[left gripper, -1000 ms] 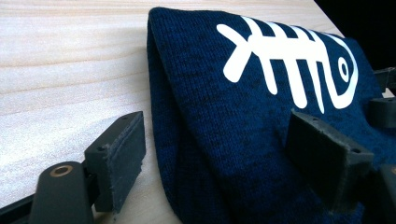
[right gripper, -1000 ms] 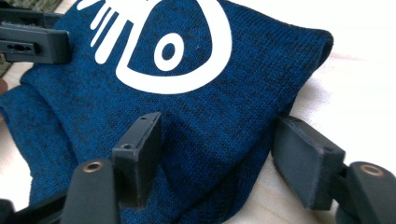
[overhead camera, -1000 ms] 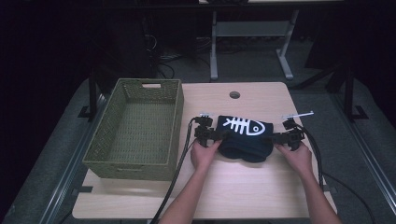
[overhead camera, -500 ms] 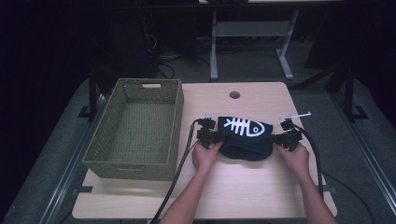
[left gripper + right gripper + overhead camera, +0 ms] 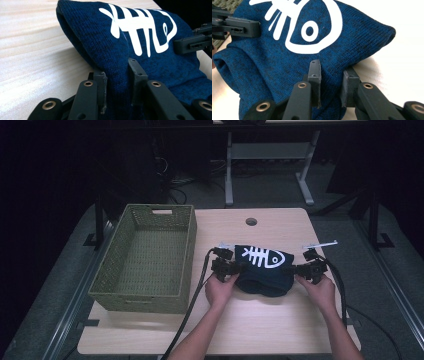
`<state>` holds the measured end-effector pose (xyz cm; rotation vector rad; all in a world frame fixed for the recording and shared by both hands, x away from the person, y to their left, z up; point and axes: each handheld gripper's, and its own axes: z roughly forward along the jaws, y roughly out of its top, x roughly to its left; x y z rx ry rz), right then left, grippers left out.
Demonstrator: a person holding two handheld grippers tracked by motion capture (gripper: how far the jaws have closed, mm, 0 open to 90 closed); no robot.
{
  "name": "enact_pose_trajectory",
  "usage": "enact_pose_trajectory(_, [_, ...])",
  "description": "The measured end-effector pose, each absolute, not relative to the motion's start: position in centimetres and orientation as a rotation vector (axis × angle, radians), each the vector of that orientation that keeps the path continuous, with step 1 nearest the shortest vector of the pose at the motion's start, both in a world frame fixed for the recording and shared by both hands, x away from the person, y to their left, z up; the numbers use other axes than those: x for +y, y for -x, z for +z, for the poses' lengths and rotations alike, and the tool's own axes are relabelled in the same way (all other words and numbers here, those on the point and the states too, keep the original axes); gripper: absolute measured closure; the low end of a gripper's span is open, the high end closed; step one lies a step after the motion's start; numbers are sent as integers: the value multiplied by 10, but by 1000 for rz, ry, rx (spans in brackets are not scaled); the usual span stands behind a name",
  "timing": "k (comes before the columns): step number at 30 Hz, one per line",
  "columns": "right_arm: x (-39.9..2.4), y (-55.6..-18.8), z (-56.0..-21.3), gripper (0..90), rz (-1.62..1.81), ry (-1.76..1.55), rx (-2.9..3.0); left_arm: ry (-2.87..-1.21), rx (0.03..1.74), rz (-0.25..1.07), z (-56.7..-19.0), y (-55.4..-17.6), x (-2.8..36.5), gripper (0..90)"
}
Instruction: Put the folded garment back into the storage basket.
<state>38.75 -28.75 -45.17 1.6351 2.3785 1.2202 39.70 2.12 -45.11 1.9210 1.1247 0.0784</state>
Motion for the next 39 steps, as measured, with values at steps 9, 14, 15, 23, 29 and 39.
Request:
enact_pose_trajectory(9, [-290,-373,-437,733,1235,-1609,2356,-1924,1071,77,-437,-387,21,714])
enact_pose_trajectory(14, [-294,-367,-427,734,1255,-1599,2351,-1923,1050,79,-428,-381,19,712])
enact_pose_trajectory(15, [-295,-364,-422,733,1265,-1592,2342,-1922,1039,87,-424,-378,19,712])
enact_pose_trajectory(23, [-294,-355,-405,733,1287,-1556,2338,-1912,1018,82,-404,-371,22,707])
enact_pose_trajectory(29, [-292,-348,-388,731,1354,-1512,2320,-1908,980,100,-382,-364,32,706])
enact_pose_trajectory(39, [-281,-342,-363,732,1413,-1439,2326,-1906,968,107,-356,-359,48,706])
